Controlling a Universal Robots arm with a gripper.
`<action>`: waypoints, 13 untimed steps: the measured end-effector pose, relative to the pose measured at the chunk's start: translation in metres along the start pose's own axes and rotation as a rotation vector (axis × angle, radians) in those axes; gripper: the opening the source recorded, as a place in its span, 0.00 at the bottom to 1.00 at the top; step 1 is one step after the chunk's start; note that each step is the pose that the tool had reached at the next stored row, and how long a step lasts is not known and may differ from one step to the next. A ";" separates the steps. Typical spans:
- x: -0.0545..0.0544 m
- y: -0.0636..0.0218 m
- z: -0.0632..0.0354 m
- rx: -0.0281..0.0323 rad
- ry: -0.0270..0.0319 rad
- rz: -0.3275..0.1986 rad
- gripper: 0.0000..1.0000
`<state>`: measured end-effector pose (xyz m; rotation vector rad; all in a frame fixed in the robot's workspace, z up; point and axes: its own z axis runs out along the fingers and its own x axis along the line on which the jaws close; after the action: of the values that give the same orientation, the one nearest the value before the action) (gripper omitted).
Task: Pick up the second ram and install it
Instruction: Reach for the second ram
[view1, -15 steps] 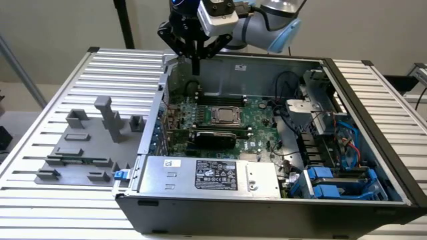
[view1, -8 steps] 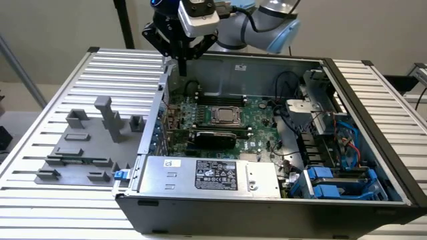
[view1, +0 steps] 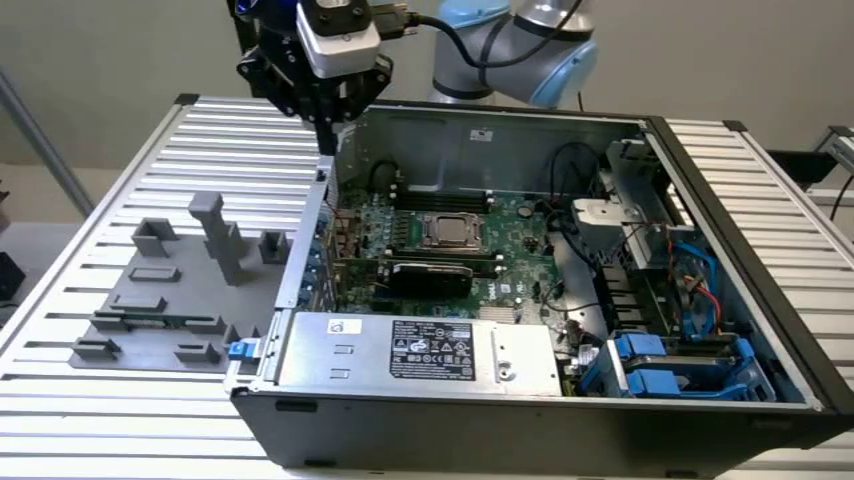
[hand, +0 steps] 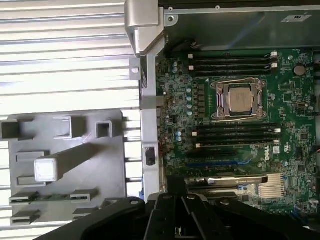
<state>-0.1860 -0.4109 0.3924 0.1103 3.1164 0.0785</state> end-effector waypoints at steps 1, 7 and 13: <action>0.004 -0.0012 -0.0001 0.0000 -0.0001 0.000 0.11; 0.031 -0.0085 0.0007 0.0000 -0.0002 0.000 0.11; 0.058 -0.0156 0.0030 0.0000 -0.0001 0.000 0.11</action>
<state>-0.2449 -0.4222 0.3874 0.1103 3.1163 0.0785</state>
